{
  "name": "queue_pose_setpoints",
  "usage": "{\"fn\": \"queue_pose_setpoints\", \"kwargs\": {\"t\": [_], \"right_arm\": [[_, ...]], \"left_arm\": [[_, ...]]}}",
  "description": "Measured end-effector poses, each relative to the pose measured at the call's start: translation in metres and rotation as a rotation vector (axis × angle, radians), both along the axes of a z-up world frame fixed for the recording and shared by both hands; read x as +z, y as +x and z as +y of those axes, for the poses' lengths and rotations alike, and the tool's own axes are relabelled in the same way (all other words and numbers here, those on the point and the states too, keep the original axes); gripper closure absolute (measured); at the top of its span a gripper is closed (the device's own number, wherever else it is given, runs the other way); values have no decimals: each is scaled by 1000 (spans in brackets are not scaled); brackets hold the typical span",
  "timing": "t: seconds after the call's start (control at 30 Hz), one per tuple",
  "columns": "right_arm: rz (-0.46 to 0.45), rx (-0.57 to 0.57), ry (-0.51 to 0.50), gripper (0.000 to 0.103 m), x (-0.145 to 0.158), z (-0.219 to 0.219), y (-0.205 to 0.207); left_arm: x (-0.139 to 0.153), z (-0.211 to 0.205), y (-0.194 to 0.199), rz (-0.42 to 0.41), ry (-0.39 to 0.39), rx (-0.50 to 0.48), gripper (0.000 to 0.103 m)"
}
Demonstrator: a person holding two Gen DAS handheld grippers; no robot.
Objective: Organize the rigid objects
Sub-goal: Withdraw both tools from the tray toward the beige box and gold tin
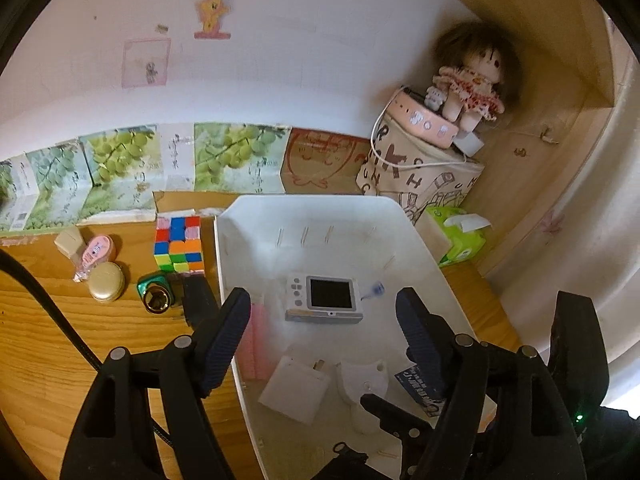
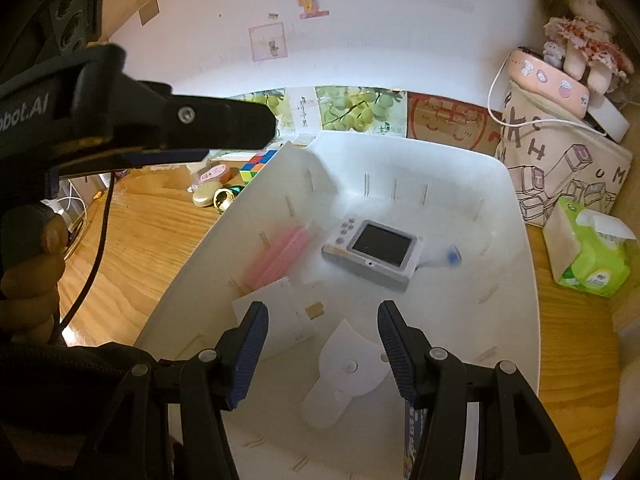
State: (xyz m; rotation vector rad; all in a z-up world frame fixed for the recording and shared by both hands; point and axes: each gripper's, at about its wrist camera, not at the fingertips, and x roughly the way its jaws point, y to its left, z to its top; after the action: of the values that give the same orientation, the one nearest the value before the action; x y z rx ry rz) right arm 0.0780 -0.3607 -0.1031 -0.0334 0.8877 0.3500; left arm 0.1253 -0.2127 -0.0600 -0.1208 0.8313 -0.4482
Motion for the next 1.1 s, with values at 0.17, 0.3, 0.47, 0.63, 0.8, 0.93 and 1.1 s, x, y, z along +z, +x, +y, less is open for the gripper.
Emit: {"fn": "queue_pose_setpoints", "kwargs": {"t": [0.17,0.3,0.47,0.63,0.8,0.93,1.1], "right_arm": [[-19,-27,-5,39,7,1,-13],[-26,-44,-7,34,10,4,-22],[-23,-63,-14,31,13,13,-28],[-29,-82,-12,29,15,26,-35],[-53,-98,-10,29,20,47,-40],[-103,-129,1,29,29,64,-45],[-131,-173,24,29,35,86,-44]], "left_arm": [[9,6,-13,-36,-9,-4,25],[14,14,-21,-53,-26,-3,25],[17,27,-26,-55,-49,-5,25],[17,44,-31,-48,-56,-12,25],[14,69,-32,-23,-59,-2,25],[12,91,-32,-9,-53,13,25],[10,122,-29,10,-65,39,25]]}}
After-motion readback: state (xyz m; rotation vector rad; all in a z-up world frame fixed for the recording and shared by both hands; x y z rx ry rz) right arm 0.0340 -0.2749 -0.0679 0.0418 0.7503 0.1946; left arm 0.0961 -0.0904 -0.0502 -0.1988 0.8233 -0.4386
